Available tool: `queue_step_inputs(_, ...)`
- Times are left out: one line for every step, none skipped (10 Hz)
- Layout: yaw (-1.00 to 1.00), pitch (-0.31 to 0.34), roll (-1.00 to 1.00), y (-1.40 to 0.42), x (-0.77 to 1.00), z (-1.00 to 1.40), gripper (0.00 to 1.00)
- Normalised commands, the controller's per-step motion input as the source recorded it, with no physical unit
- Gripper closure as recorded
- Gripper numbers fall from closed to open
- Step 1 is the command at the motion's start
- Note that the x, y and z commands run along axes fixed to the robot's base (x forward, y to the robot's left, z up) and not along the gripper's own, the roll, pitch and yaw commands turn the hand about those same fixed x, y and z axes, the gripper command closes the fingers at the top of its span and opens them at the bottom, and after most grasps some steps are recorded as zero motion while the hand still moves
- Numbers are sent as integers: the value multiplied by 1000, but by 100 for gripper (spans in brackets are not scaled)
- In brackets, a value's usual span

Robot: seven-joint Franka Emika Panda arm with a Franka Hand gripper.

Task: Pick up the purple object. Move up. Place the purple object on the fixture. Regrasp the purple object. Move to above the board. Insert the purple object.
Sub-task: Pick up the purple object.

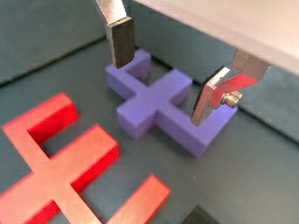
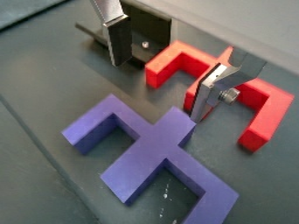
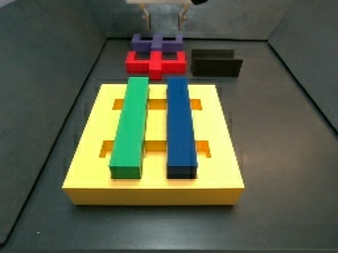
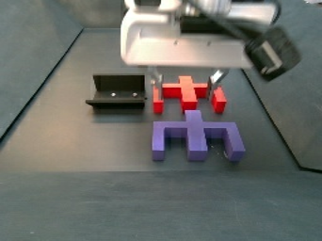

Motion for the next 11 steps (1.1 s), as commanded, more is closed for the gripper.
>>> queue_step_inputs(-37,0,0,0,-3,-231,0)
queue_step_inputs(-94,-40,-19,0,0,-251,0)
queue_step_inputs(-174,-167,0,-103,0,-511,0)
queue_step_inputs(-186,-189,0,-31,0,-589,0)
queue_step_inputs(-83,-60,0,0,0,-303,0)
queue_step_inputs(0,-29,-14,69,0,-129,0)
queue_step_inputs(0,-31,0,0,-114,-66,0)
queue_step_inputs(0,-87,-26,0,-151,-20,0)
queue_step_inputs(0,-106,0,-26,-126,-134,0)
queue_step_inputs(20,-144,0,-103,-229,-220,0)
queue_step_inputs(0,-80,0,0,-31,-103,0)
